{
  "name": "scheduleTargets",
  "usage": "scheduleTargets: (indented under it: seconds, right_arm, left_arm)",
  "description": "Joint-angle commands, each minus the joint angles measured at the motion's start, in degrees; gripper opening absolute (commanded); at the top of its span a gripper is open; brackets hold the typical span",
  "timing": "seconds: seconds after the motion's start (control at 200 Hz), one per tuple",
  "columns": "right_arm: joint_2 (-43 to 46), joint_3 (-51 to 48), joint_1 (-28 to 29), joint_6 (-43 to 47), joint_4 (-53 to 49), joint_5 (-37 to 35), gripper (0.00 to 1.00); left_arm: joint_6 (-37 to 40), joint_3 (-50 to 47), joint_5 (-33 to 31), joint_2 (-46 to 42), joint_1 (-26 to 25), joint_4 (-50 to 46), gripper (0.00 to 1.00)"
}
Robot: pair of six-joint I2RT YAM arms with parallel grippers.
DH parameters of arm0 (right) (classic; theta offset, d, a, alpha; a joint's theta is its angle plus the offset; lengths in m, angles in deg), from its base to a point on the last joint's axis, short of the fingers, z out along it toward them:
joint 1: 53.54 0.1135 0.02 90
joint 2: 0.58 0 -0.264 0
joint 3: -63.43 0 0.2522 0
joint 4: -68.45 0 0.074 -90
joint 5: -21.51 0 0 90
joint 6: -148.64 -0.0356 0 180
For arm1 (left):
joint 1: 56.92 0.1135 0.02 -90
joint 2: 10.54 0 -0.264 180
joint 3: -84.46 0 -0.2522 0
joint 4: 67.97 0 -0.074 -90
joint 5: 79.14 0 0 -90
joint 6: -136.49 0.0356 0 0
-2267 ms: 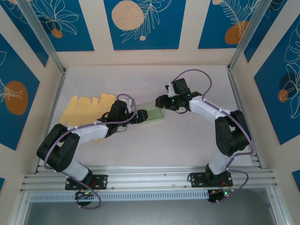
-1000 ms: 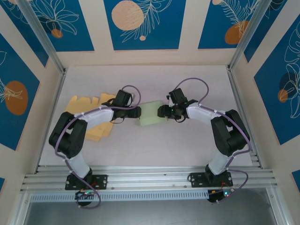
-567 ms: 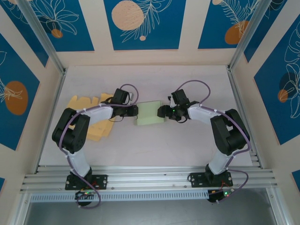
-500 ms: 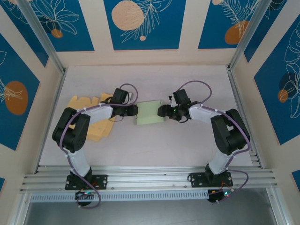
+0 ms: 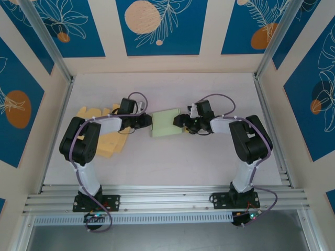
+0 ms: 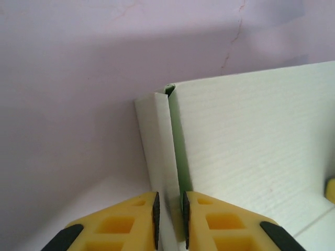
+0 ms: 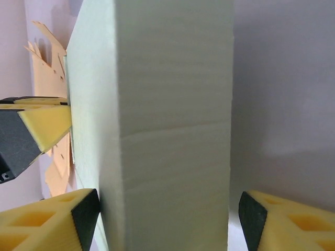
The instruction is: Fold the paper box
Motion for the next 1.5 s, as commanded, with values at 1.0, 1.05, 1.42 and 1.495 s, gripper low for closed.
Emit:
scheduleTargets:
  seconds: [1.0,1.05,1.42,1.495]
  right_arm:
    - [12.74,6.23,-7.48,-0.47,-45.03,20.87,0.43]
    - [12.98,6.13,-7.54,-0.38,-46.7,21.43,0.43]
    - [13.36,5.39,-7.62,1.0,-53.4,23.15,0.45]
    - [12.73,5.22,-7.64,1.13,-53.73,24.22,0.45]
  left_arm:
    - [67.98,-20.87,-21.96,-36.59,-27.96,10.17,1.0]
    - [70.46,-19.91,-24.46,-35.54,-30.13,7.65,1.0]
    - [72.86,-13.54,-36.86,-26.81,-34.4,-1.43,0.91]
    - [72.75,-13.14,-35.94,-26.89,-34.44,-2.95,0.81]
